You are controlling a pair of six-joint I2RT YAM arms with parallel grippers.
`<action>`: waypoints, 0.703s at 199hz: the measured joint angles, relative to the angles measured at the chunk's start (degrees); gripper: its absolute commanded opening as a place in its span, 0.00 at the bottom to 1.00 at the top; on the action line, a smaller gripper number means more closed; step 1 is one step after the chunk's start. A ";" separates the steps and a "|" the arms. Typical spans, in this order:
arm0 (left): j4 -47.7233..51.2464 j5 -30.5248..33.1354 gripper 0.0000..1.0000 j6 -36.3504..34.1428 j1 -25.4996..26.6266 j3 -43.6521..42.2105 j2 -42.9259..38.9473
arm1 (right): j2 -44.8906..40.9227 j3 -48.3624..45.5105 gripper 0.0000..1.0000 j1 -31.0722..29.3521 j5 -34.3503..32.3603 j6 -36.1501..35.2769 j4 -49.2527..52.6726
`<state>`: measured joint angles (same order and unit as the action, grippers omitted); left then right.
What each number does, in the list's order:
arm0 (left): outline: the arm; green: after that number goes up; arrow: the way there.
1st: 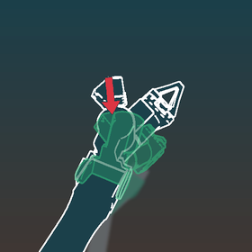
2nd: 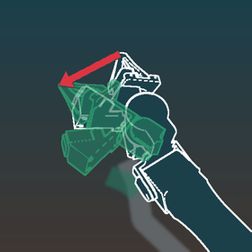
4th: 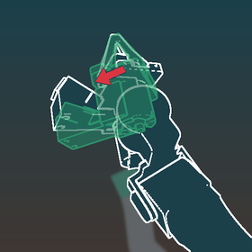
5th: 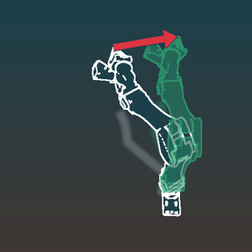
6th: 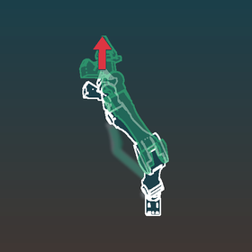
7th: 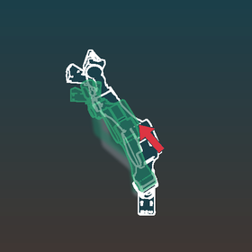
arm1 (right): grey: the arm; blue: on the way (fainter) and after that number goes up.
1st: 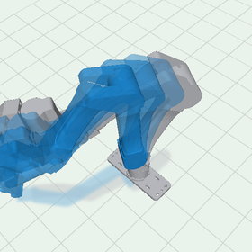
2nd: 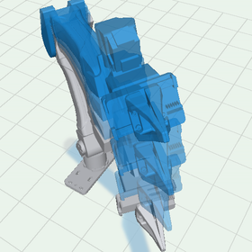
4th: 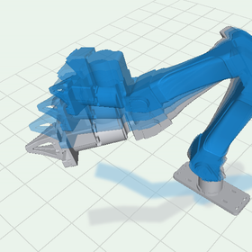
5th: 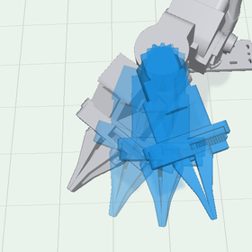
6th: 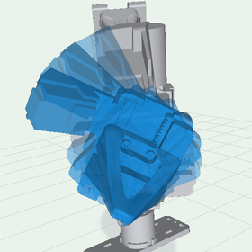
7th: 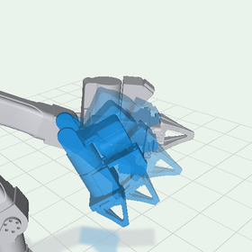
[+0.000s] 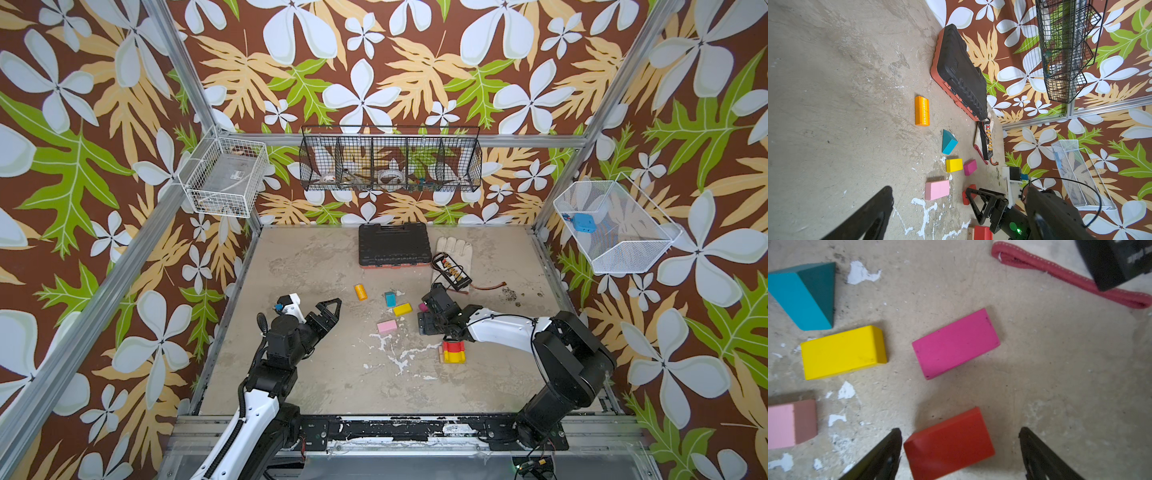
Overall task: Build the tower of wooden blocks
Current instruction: 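Lower the right gripper and close it on the red rectangular block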
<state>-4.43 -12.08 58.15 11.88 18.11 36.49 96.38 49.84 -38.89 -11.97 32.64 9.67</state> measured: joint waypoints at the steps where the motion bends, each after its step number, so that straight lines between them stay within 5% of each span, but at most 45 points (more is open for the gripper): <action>1: 0.00 0.00 1.00 0.00 0.00 0.00 0.00 | 0.02 0.02 0.88 0.00 0.02 -0.02 -0.02; 140: 0.00 -0.46 1.00 0.02 0.00 0.17 0.22 | 2.56 1.31 0.66 -4.92 1.53 1.22 -1.46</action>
<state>-4.43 -12.53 58.17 11.88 18.28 36.71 98.94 51.16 -43.81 -10.44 33.87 8.21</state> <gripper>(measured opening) 0.998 0.670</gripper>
